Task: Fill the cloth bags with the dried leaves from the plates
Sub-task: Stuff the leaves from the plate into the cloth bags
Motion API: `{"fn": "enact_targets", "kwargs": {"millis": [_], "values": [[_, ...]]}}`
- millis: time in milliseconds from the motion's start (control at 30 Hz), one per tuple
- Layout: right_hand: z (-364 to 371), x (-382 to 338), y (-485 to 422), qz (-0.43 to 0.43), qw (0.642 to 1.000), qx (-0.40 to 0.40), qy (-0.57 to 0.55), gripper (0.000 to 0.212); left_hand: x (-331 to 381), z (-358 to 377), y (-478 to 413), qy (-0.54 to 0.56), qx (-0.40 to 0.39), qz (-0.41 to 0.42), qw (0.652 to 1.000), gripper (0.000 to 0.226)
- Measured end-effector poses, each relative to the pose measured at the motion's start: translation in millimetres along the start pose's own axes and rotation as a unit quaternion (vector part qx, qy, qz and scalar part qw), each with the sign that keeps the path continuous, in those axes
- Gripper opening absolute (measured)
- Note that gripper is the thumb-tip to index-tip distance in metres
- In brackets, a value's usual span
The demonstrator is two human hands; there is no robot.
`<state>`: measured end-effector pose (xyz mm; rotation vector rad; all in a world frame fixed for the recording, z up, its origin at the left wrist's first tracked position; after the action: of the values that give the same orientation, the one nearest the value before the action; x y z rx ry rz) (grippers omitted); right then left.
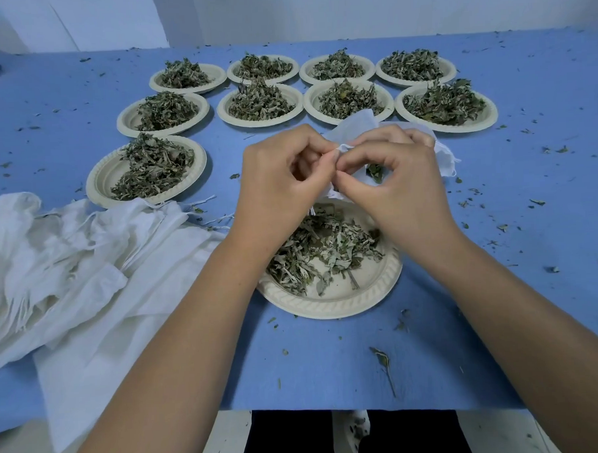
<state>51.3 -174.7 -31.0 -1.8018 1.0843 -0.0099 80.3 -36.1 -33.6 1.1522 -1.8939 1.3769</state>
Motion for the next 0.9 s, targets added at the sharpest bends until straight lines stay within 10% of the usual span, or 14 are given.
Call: {"fn": "enact_targets", "kwargs": {"millis": [167, 267, 433, 633, 900], "values": [[0, -3, -1, -0.05, 0.996, -0.011, 0.074, 0.012, 7, 3, 6, 0.007, -0.013, 0.041, 0.999, 0.003], [1, -3, -7, -0.023, 0.988, -0.148, -0.037, 0.016, 6, -3, 1, 0.019, 0.025, 0.015, 0.999, 0.005], [-25, 3, -16, -0.009, 0.979, -0.142, -0.142, 0.01, -6, -22, -8, 0.037, 0.156, -0.059, 0.985, 0.008], [3, 2, 8, 0.108, 0.871, -0.438, -0.195, 0.03, -7, -22, -8, 0.034, 0.156, -0.061, 0.985, 0.008], [-5, 9, 1, 0.059, 0.9, -0.406, -0.147, 0.035, -6, -21, -8, 0.036, 0.147, -0.068, 0.986, 0.008]]}}
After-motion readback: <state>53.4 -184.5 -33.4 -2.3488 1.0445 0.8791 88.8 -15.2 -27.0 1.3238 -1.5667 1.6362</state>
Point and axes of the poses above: each hand's wrist, its own y-axis away from the middle knuckle, its own z-axis out of the palm, x = y × z, the point moved 3 cm from there along -y, towards the middle knuckle, and after that the axes turned 15 degrees about -z, right-handed, at the moved point
